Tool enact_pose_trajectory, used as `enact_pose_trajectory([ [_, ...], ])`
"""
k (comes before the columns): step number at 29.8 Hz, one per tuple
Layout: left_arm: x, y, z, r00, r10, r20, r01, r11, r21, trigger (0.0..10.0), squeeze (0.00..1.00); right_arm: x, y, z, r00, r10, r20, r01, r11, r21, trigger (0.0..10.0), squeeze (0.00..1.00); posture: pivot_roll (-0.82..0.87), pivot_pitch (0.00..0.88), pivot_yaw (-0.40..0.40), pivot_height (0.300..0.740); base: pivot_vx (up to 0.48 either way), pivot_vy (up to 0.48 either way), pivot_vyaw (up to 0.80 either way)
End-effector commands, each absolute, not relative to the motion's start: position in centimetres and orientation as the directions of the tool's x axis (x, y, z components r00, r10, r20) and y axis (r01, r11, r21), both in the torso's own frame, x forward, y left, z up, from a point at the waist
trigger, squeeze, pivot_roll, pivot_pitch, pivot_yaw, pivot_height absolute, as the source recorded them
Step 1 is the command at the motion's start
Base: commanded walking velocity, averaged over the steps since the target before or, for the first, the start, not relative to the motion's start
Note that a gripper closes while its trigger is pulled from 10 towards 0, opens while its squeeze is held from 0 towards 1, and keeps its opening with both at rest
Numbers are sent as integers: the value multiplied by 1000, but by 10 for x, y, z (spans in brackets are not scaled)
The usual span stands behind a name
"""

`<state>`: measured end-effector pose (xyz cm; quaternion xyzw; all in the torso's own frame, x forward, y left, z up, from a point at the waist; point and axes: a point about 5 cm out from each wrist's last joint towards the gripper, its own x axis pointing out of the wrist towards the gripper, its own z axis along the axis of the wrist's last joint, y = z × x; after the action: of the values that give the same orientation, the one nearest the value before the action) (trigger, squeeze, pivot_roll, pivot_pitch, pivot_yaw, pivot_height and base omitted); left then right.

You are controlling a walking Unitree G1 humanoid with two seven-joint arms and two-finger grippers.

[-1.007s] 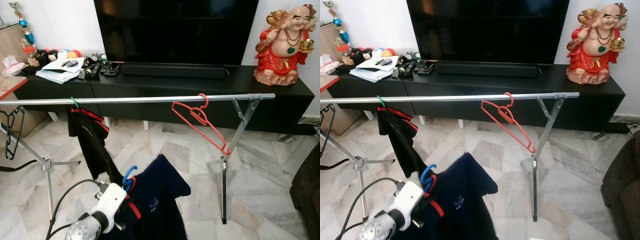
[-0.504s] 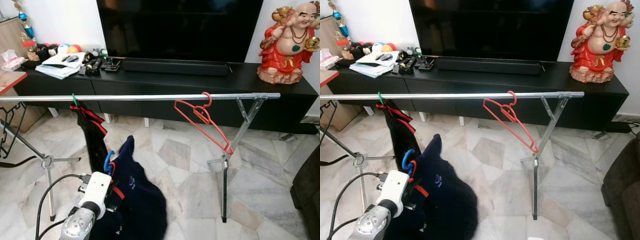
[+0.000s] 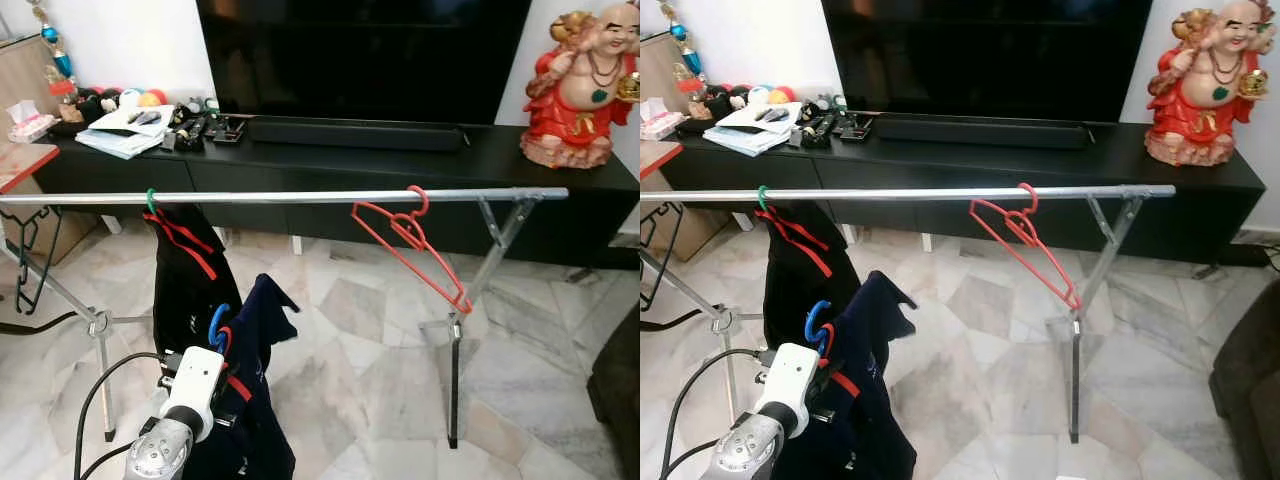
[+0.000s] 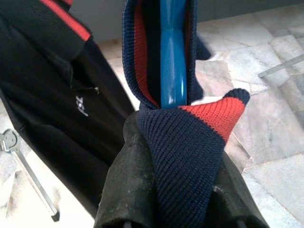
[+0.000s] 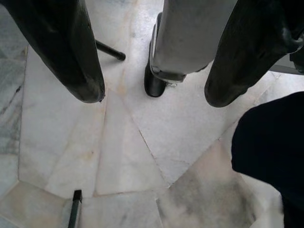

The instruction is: Hang hanger

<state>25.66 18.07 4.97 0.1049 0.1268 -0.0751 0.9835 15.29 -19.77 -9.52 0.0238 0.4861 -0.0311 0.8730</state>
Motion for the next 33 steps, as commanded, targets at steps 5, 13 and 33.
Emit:
enact_pose_trajectory([
  [5,257,185,53,963,-113,-244,159,971,180,10000,0,151,-191,-97,513,-13,-858,70,997,26,10000,0,-73,73,53,740,336,0,0],
  [13,257,183,53,961,-130,-246,178,966,187,10000,0,147,-188,-99,506,-6,-863,63,998,30,10000,0,-71,66,51,740,346,0,0],
  [33,255,171,57,939,-258,-226,297,941,163,10000,0,138,-188,-102,491,-6,-871,67,997,31,10000,0,-64,58,52,740,275,0,0],
])
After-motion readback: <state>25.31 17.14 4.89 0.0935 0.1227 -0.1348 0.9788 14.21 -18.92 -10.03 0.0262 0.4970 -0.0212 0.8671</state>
